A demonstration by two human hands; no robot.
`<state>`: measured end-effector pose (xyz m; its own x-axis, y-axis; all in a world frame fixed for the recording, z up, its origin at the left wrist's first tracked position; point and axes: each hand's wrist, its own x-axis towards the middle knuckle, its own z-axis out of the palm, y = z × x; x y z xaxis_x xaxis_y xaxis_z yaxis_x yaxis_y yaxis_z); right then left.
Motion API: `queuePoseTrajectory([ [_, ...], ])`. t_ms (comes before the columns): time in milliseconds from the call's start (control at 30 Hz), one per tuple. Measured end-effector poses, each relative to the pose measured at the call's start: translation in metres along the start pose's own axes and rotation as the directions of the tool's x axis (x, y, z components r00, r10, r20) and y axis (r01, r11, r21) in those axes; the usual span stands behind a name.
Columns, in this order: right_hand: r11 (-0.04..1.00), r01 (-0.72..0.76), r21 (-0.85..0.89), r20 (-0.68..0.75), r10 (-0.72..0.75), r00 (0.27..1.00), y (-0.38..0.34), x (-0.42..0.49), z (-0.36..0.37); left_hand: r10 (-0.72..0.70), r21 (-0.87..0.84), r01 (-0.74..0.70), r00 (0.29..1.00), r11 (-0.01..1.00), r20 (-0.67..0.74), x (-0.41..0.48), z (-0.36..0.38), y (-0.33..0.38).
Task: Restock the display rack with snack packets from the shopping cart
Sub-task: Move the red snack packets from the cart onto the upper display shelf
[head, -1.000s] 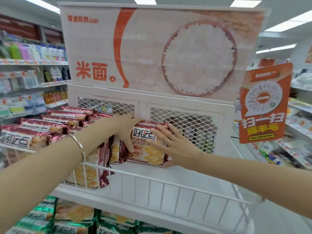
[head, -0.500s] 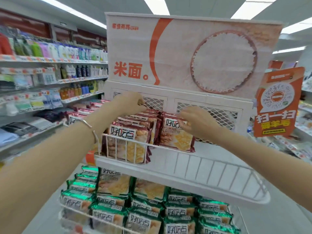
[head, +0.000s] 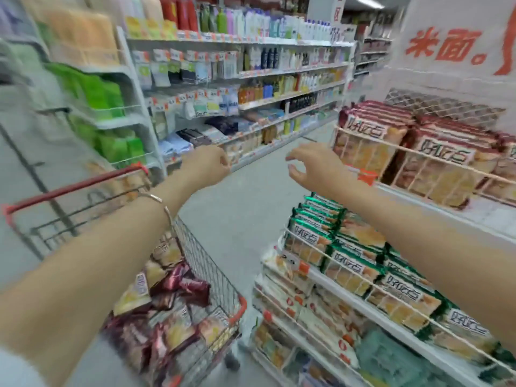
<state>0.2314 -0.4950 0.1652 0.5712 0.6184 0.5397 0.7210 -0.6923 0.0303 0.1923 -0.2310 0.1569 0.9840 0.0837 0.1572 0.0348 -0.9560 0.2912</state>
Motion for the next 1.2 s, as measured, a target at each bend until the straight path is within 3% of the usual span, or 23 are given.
queuePoseTrajectory([
  [133,0.987,-0.021,0.161,0.263,-0.022,0.965,-0.082,0.007,0.103,-0.174,0.021,0.173,0.978,0.985,0.117,-0.045,0.053,-0.099],
  [233,0.976,-0.033,0.216,0.465,-0.073,0.882,-0.127,0.008,0.173,-0.303,0.004,0.310,0.923,0.951,0.236,-0.072,0.093,-0.160],
  [367,0.947,-0.165,0.274,0.652,-0.057,0.756,-0.160,0.002,0.253,-0.431,-0.032,0.471,0.831,0.882,0.352,-0.095,0.144,-0.222],
  [500,0.860,-0.409,0.305,0.823,-0.021,0.568,-0.176,-0.017,0.328,-0.503,-0.012,0.570,0.735,0.822,0.454,-0.101,0.196,-0.268],
  [633,0.741,-0.643,0.192,0.938,0.054,0.342,-0.178,-0.054,0.403,-0.568,-0.041,0.688,0.630,0.724,0.530,-0.106,0.249,-0.301],
  [767,0.636,-0.771,-0.046,0.987,0.148,0.063,-0.181,-0.100,0.466,-0.547,-0.109,0.765,0.545,0.635,0.635,-0.118,0.299,-0.322],
  [833,0.609,-0.782,-0.133,0.985,0.167,-0.037,-0.191,-0.118,0.488,-0.550,-0.112,0.783,0.523,0.612,0.651,-0.119,0.313,-0.329],
  [867,0.599,-0.783,-0.164,0.983,0.167,-0.078,-0.198,-0.127,0.501,-0.566,-0.079,0.808,0.476,0.584,0.673,-0.118,0.320,-0.334],
  [1033,0.515,-0.811,-0.278,0.950,0.270,-0.154,-0.247,-0.143,0.552,-0.567,-0.082,0.816,0.465,0.572,0.680,-0.110,0.347,-0.361],
  [1100,0.507,-0.812,-0.290,0.943,0.296,-0.152,-0.264,-0.151,0.564,-0.563,-0.109,0.826,0.466,0.553,0.683,-0.104,0.358,-0.369],
  [1200,0.562,-0.773,-0.293,0.914,0.403,-0.053,-0.281,-0.168,0.577,-0.574,-0.153,0.847,0.466,0.509,0.673,-0.100,0.368,-0.375],
])
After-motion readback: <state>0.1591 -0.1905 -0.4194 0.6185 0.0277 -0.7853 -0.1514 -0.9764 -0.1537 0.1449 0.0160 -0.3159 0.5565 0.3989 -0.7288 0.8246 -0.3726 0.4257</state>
